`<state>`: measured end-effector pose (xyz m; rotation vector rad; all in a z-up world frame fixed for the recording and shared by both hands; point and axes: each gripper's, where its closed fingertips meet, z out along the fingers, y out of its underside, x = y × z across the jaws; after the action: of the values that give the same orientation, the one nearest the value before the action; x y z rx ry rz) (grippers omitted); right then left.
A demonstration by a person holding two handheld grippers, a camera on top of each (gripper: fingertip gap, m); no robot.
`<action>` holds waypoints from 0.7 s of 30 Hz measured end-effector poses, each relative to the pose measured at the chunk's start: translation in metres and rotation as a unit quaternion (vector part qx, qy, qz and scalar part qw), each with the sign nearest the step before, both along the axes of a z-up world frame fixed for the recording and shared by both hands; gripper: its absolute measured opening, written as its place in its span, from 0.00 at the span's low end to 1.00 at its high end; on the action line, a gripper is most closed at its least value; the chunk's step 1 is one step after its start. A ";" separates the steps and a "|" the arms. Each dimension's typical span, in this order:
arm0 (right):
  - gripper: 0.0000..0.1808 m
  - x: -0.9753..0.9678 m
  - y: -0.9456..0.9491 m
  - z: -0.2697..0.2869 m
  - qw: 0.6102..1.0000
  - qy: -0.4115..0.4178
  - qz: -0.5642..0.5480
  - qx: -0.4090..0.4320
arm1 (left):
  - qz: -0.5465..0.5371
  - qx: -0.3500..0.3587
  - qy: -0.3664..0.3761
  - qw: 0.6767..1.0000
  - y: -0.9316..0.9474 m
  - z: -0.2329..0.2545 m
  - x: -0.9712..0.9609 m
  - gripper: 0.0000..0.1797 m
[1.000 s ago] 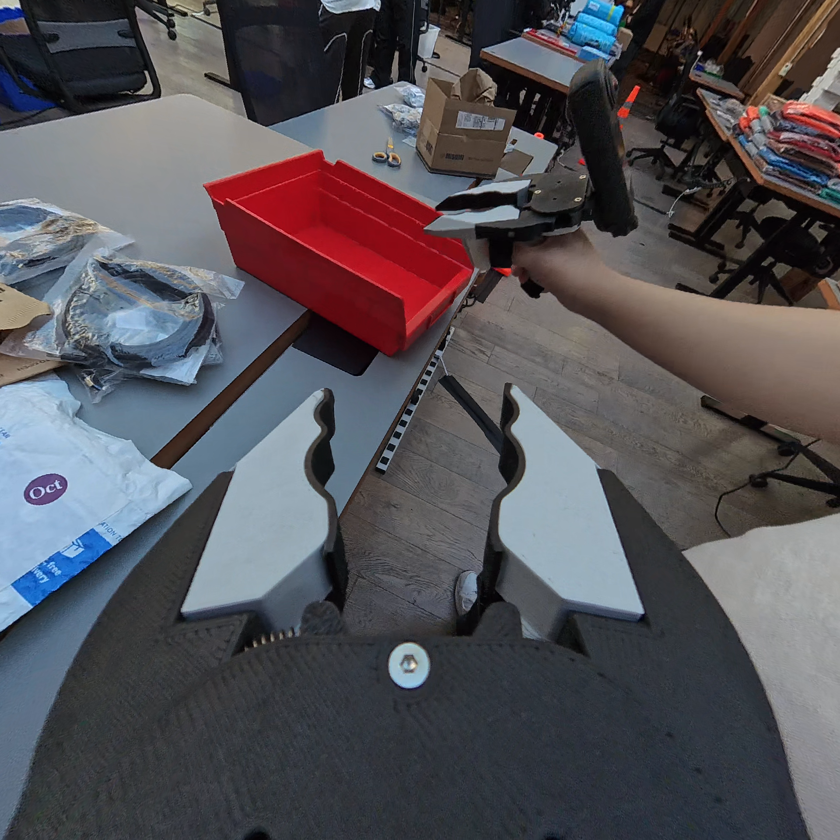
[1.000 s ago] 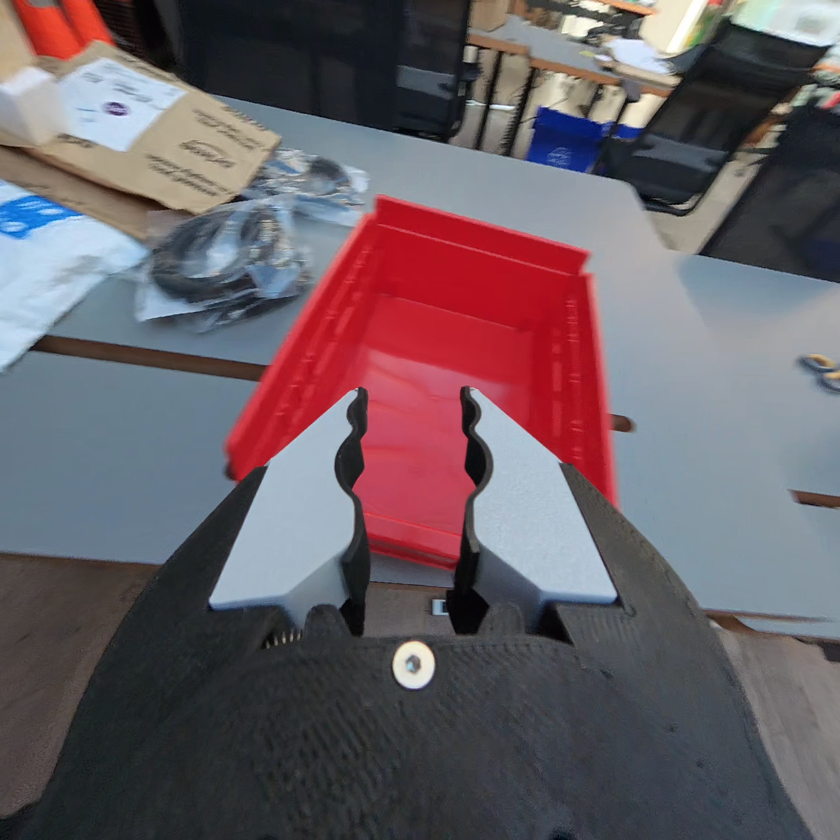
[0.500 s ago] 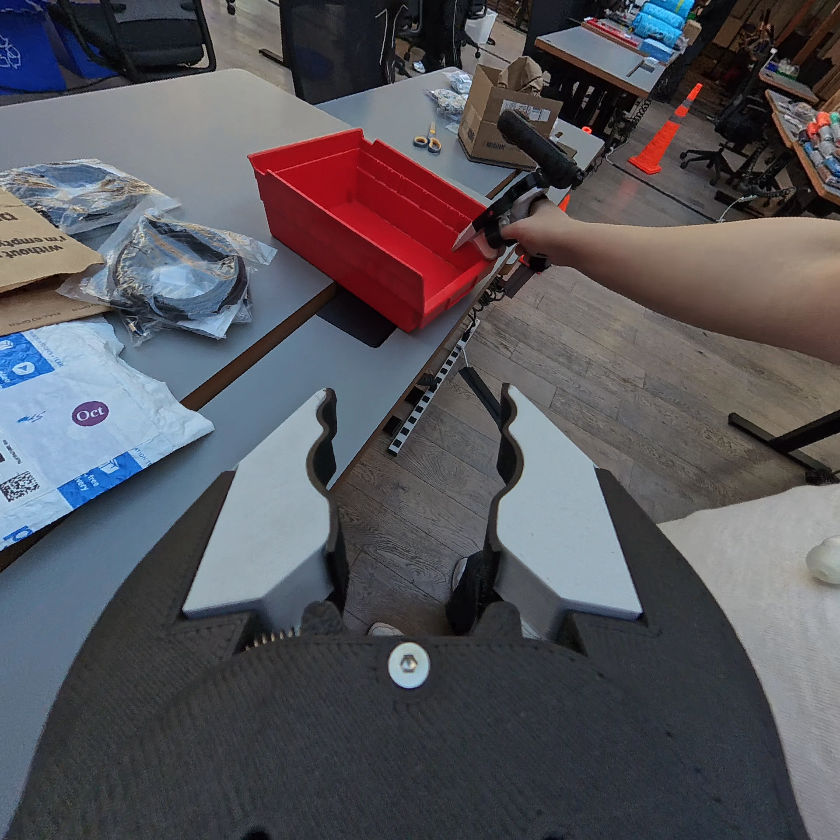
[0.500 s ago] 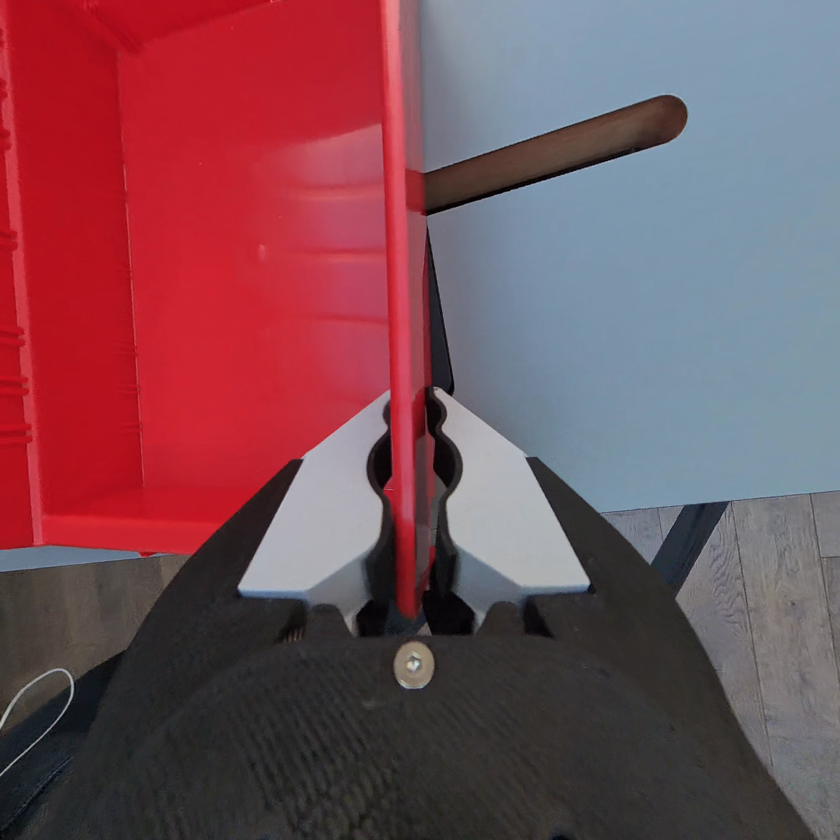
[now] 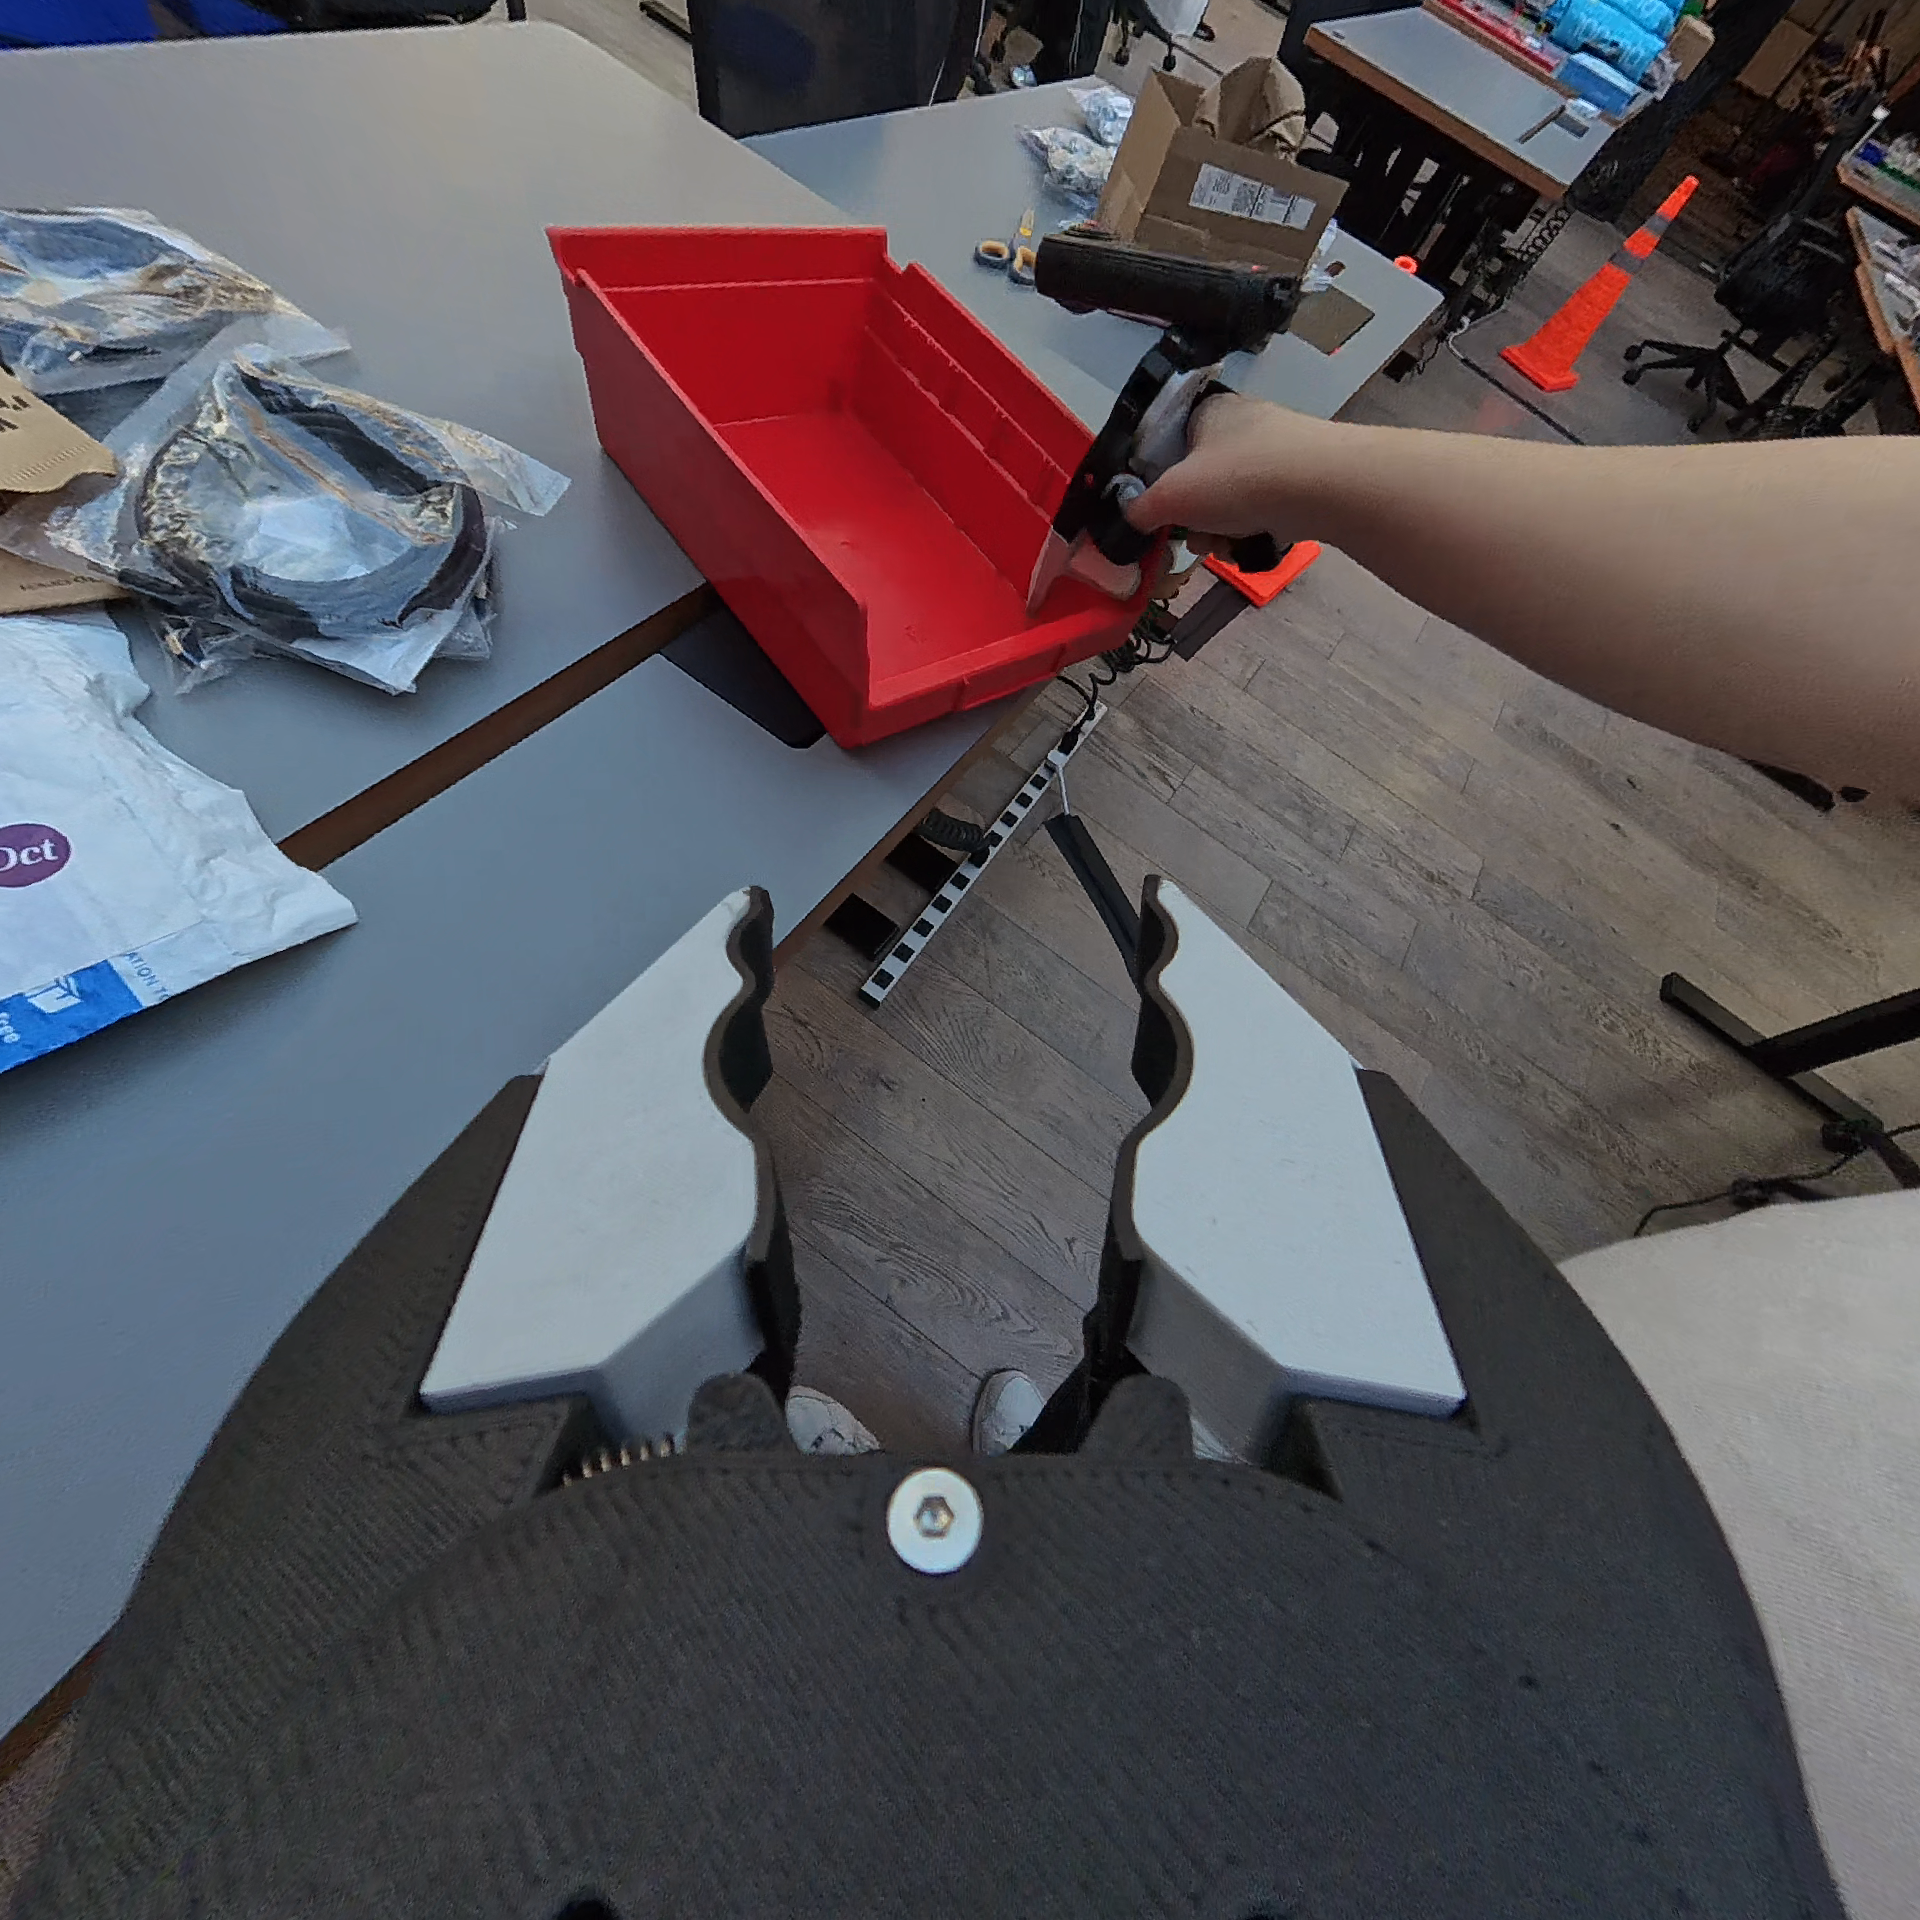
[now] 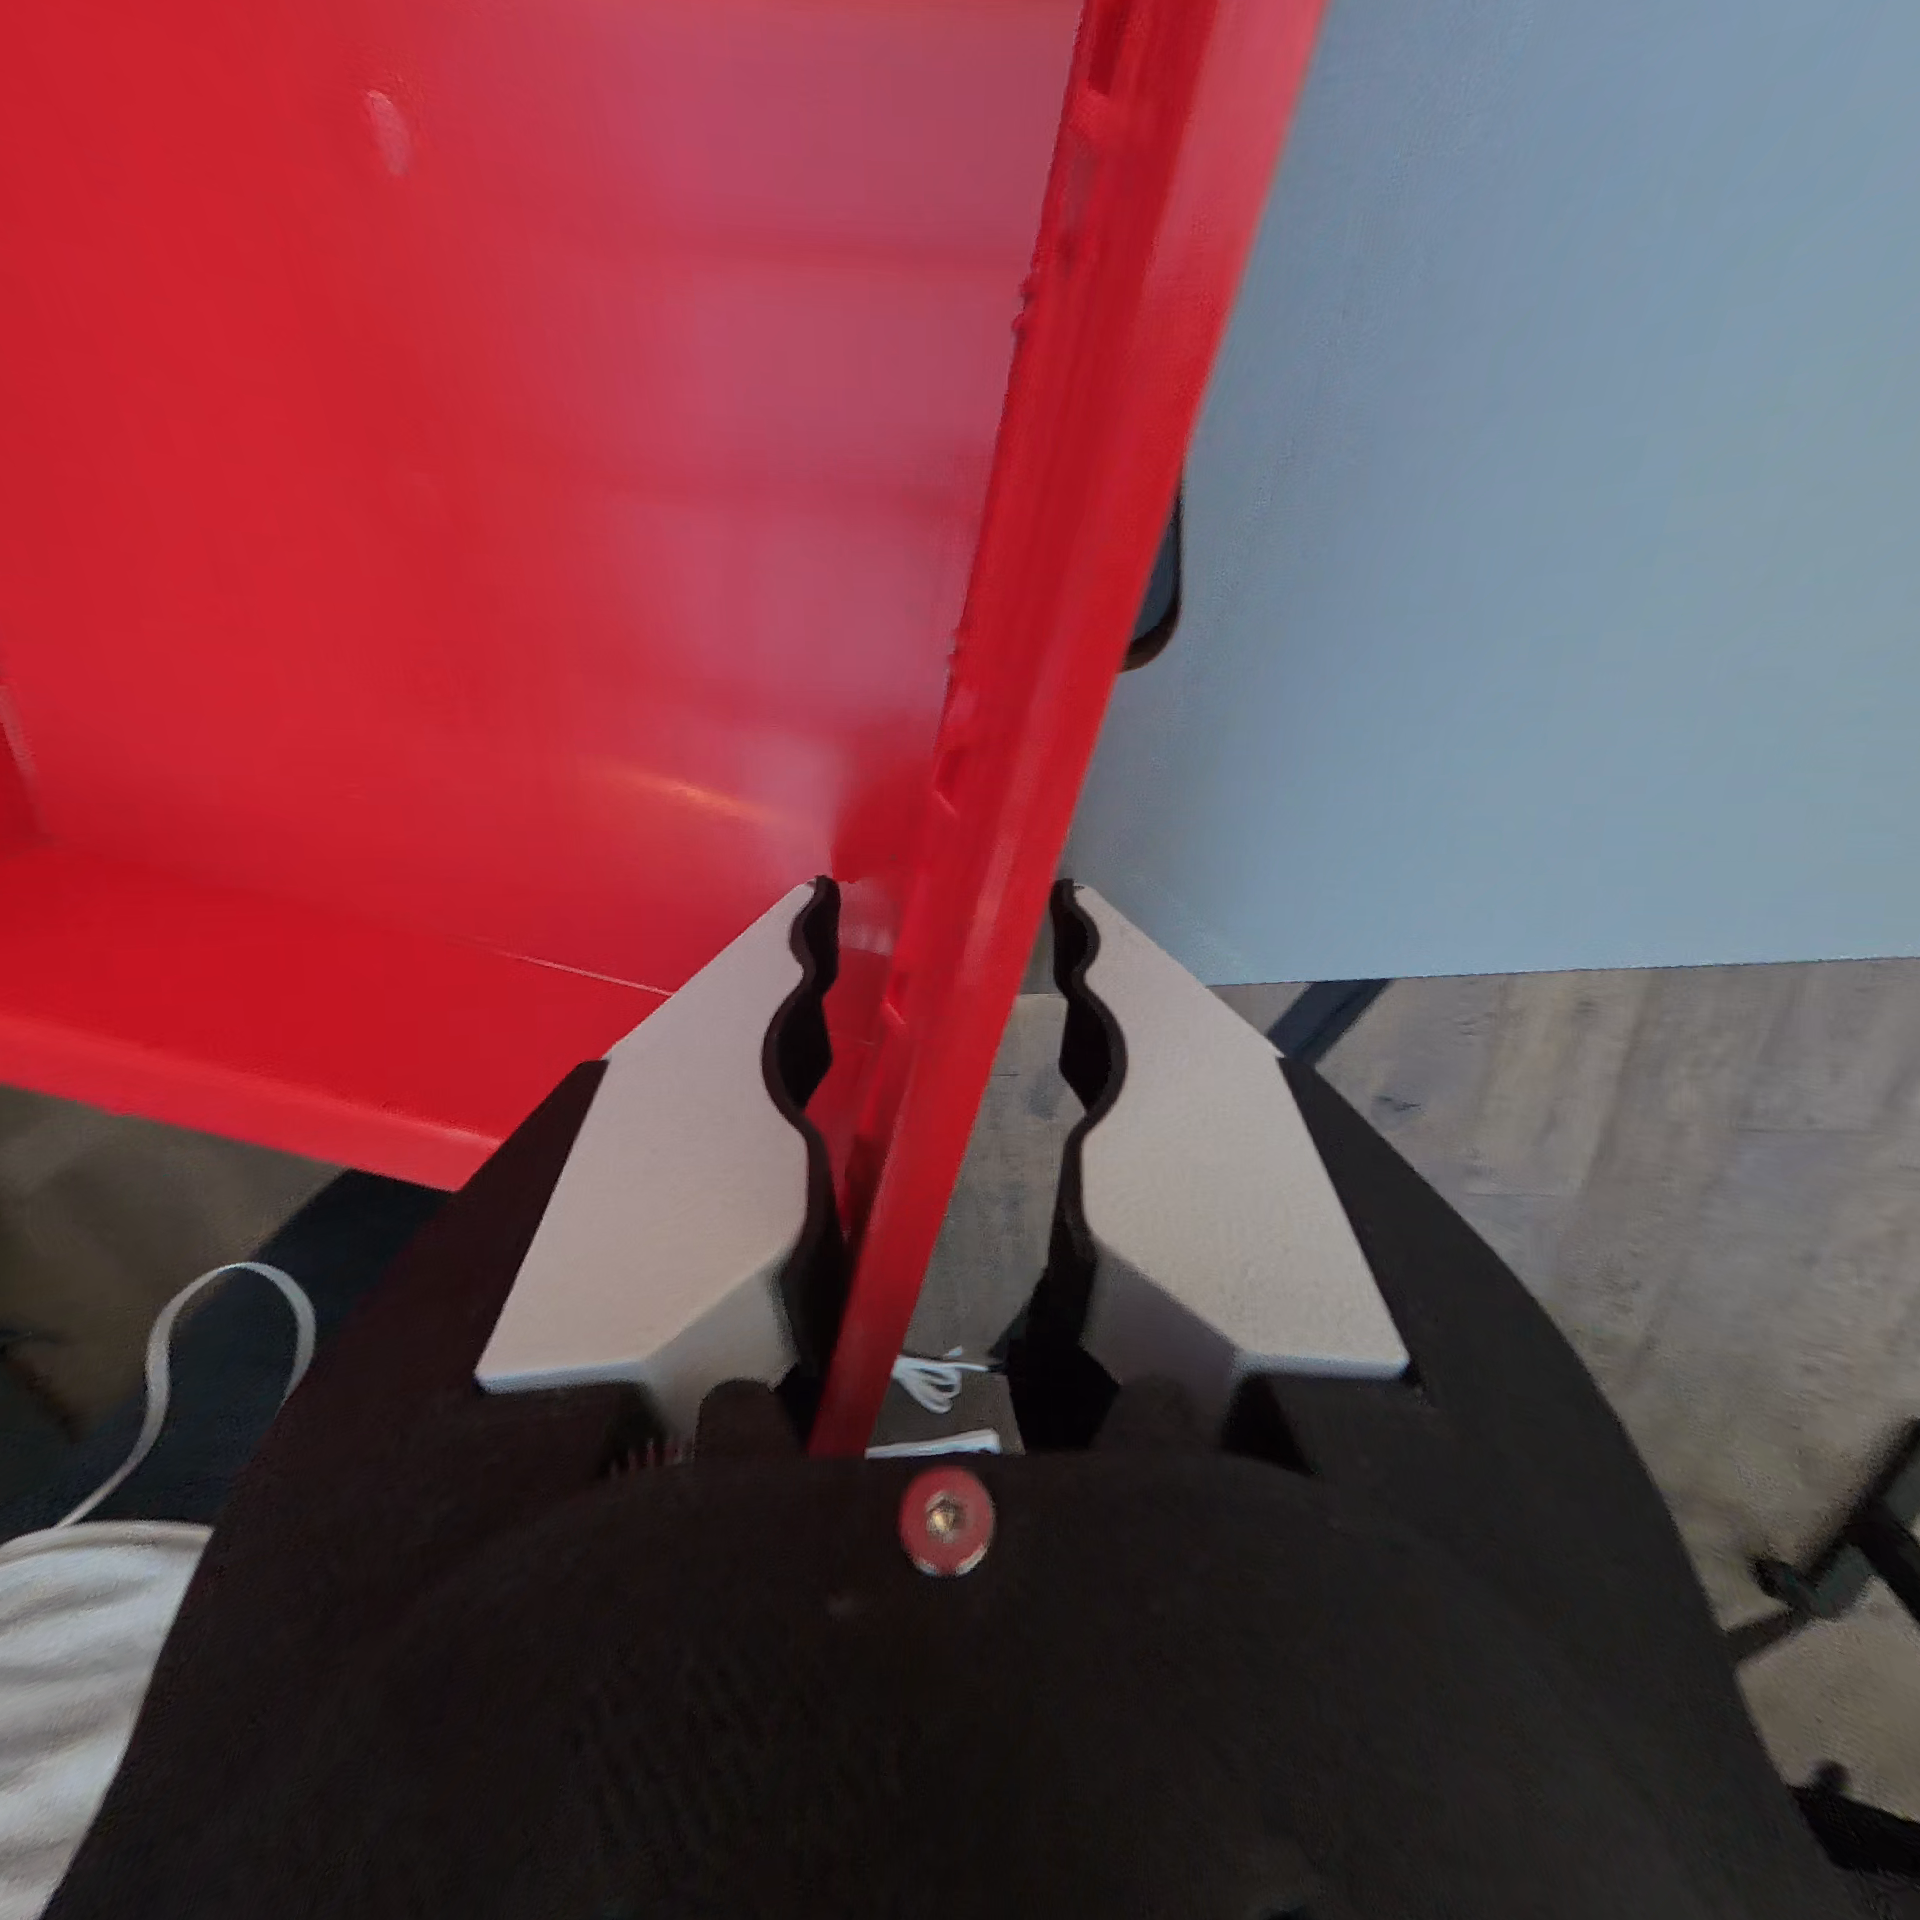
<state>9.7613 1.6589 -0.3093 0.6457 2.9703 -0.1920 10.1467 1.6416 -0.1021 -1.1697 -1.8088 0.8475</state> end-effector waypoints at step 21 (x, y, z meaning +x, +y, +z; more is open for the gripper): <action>0.09 0.007 -0.022 0.002 0.996 -0.084 -0.039 0.016 | 0.082 -0.002 0.006 0.997 -0.005 0.007 0.030 0.36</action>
<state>9.7685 1.6372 -0.3070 0.7430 2.7960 -0.0909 10.1769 1.6371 -0.0955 -1.0258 -1.9134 0.9493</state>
